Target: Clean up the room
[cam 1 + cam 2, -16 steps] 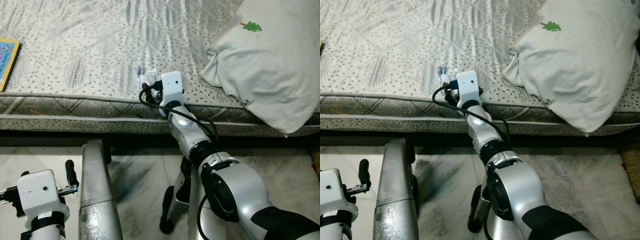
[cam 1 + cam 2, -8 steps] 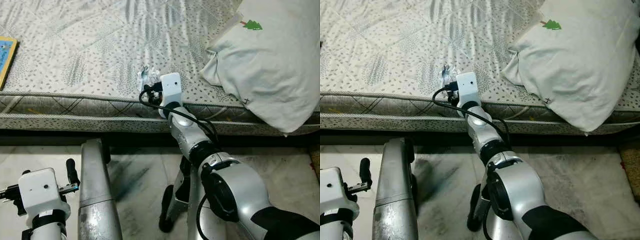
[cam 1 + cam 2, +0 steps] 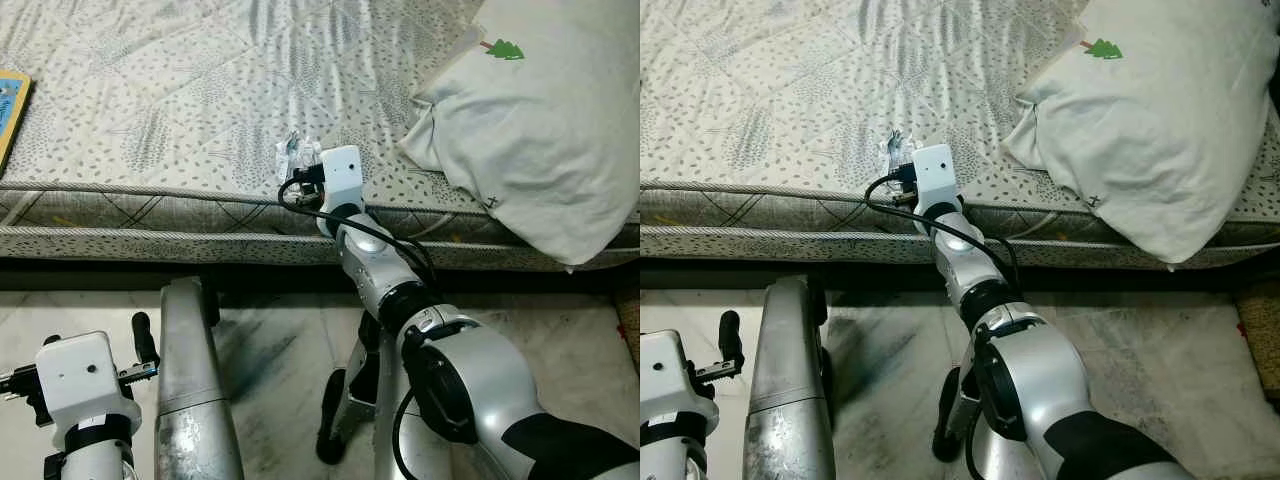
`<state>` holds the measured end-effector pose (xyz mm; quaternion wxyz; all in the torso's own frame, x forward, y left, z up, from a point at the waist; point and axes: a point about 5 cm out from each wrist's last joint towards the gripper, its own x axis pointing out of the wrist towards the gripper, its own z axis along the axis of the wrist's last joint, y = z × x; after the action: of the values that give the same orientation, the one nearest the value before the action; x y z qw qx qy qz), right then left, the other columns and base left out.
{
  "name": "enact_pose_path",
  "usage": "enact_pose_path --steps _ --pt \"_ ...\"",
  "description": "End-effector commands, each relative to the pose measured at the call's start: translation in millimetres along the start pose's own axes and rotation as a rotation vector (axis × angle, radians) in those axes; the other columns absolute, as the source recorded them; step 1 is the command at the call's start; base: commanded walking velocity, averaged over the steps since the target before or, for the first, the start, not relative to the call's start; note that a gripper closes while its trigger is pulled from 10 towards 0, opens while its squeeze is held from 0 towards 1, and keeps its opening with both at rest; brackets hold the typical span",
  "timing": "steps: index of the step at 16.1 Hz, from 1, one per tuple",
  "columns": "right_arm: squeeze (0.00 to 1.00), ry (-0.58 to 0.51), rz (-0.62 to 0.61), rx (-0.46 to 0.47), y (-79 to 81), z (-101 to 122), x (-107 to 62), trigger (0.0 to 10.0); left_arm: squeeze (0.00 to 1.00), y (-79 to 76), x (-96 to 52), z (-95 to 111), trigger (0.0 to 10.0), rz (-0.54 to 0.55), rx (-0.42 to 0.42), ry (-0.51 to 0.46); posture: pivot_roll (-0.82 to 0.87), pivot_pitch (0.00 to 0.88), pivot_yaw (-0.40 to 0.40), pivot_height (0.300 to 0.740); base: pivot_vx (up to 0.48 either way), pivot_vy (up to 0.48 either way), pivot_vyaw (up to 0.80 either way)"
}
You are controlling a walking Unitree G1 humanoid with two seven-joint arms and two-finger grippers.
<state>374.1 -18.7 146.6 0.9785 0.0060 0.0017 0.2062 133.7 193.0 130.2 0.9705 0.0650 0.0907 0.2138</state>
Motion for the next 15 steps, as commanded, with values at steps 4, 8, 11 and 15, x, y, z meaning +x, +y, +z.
enact_pose_path --steps 4,8,11,15 --pt "0.00 0.054 0.071 0.100 43.9 -12.1 -1.5 0.0 0.00 3.9 -0.9 -3.2 10.0 0.025 0.016 0.021 0.29 0.363 -0.175 0.503 0.000 0.000 0.00" --pt "0.00 0.066 0.065 0.104 43.4 -15.9 -3.1 0.0 0.00 4.4 0.0 -3.1 10.0 0.025 0.020 0.019 0.29 0.361 -0.173 0.503 0.000 0.000 0.00" --pt "0.00 0.106 0.027 0.158 40.4 -27.1 -7.4 0.0 0.00 5.1 1.3 -3.1 10.0 0.025 0.023 0.016 0.30 0.352 -0.164 0.503 0.000 0.000 0.00" --pt "0.00 0.274 -0.076 0.316 15.6 -86.4 -41.0 0.0 0.00 8.0 10.6 2.2 10.0 0.018 0.037 -0.014 0.31 0.322 -0.128 0.503 0.000 0.000 0.00"
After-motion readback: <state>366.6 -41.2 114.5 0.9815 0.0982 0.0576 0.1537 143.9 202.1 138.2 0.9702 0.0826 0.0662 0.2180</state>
